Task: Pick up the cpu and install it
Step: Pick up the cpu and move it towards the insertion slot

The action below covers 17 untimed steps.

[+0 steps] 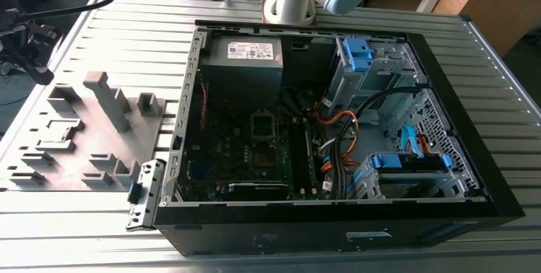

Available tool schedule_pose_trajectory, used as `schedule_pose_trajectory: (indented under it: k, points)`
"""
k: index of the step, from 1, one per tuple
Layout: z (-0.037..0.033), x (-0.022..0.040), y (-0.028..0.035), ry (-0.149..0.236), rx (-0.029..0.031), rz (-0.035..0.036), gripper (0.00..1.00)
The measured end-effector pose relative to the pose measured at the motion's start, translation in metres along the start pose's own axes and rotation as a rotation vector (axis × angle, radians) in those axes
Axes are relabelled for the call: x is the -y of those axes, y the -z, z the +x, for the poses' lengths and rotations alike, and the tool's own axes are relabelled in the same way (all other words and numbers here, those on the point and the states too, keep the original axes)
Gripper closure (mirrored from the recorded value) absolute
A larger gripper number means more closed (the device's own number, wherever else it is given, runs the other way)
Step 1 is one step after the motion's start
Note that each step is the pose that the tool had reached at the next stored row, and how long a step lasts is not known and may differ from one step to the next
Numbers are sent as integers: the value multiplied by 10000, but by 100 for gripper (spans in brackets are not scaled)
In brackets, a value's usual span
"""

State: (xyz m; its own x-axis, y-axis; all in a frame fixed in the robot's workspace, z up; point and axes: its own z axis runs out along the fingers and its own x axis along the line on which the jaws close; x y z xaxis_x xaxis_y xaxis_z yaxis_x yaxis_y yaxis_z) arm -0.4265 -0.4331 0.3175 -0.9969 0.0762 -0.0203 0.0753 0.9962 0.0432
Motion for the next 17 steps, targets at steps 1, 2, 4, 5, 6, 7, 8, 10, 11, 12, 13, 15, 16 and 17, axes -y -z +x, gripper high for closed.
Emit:
schedule_pose_trajectory:
  k: [1, 2, 4, 5, 6, 7, 8, 10, 11, 12, 13, 15, 16, 17]
  points:
    - [0, 0, -3, 0, 0, 0, 89]
    - [0, 0, -6, 0, -1, 1, 89]
    - [1, 1, -10, 0, -2, 2, 89]
    - [0, 1, -14, 1, -1, 1, 89]
    - [1, 1, -18, 0, -1, 1, 89]
    - [1, 1, -21, 0, -2, 1, 89]
    - [1, 1, -21, 0, -3, 3, 89]
    - [1, 1, -22, 0, -4, 3, 89]
    - [1, 1, -23, 0, -2, 1, 89]
    - [1, 1, -25, 0, -1, 1, 89]
    - [1, 1, -30, 0, 0, 0, 89]
    - [1, 2, -40, 0, -1, 1, 89]
    - [1, 2, -47, 0, -1, 1, 89]
    - [1, 2, -56, 0, -1, 1, 89]
